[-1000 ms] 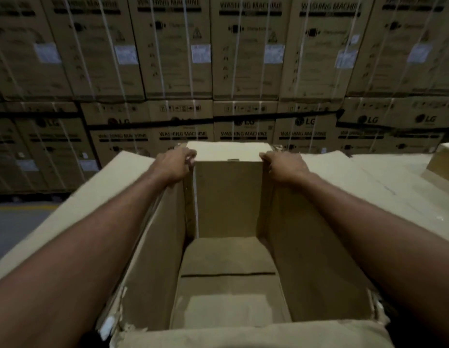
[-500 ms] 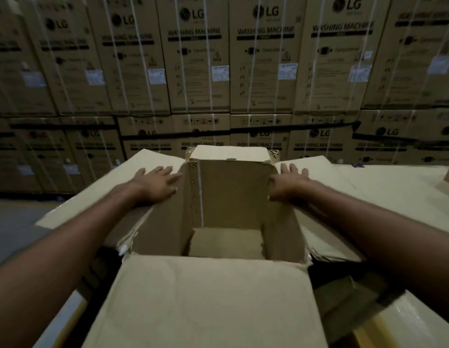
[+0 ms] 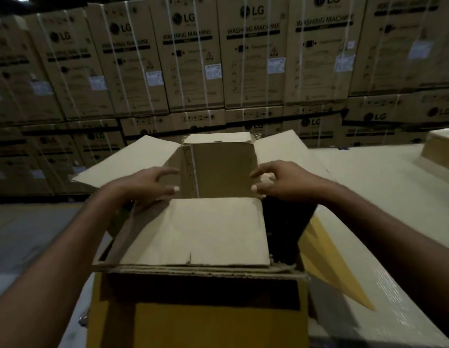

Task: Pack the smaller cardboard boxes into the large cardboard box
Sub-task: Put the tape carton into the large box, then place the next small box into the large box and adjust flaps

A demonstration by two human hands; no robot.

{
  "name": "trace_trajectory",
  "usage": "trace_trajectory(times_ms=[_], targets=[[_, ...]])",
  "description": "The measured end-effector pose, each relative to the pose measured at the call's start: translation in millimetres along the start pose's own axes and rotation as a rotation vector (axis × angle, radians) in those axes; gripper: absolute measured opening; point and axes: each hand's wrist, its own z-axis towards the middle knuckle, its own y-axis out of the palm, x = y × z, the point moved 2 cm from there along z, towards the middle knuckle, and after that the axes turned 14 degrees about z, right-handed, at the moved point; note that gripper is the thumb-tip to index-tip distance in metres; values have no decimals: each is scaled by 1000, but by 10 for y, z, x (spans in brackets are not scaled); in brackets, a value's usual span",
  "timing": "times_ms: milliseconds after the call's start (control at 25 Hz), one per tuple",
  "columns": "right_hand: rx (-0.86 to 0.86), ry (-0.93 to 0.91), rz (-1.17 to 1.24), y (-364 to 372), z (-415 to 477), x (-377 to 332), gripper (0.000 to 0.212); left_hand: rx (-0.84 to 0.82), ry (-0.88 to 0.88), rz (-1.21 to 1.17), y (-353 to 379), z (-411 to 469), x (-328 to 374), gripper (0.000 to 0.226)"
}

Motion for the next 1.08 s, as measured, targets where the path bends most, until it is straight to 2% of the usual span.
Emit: trace_trajectory(times_ms=[80, 160, 280, 400, 480, 600, 720, 920, 1080], targets=[[116, -55, 147, 18, -455, -42, 33, 299, 165, -241, 112, -485, 294, 28], [216, -110, 199, 117, -931, -71, 26, 537, 199, -329, 348, -1006, 590, 17], [374, -223, 93, 261, -1574, -61, 27, 720, 245, -280, 810, -1601, 982, 23], [469, -204, 22, 397, -2250, 175, 32, 853, 330, -184, 1359, -2074, 1417, 29], [569, -151, 30, 447, -2691, 408, 31, 837, 362, -151, 1742, -2296, 1678, 36], [714, -30, 70, 362, -3367, 791, 36, 684, 377, -96, 2265, -2447, 2142, 55], [812, 95, 65, 171, -3957, 1194, 43, 583, 476, -33, 2685, -2529, 2717, 67], [982, 165, -61, -470, -4855, 1825, 55, 624, 656, 52, 3060, -2739, 4074, 79], [1088, 148, -198, -1296, -5330, 2307, 62, 634, 698, -94, 3271, -2718, 5152, 84]])
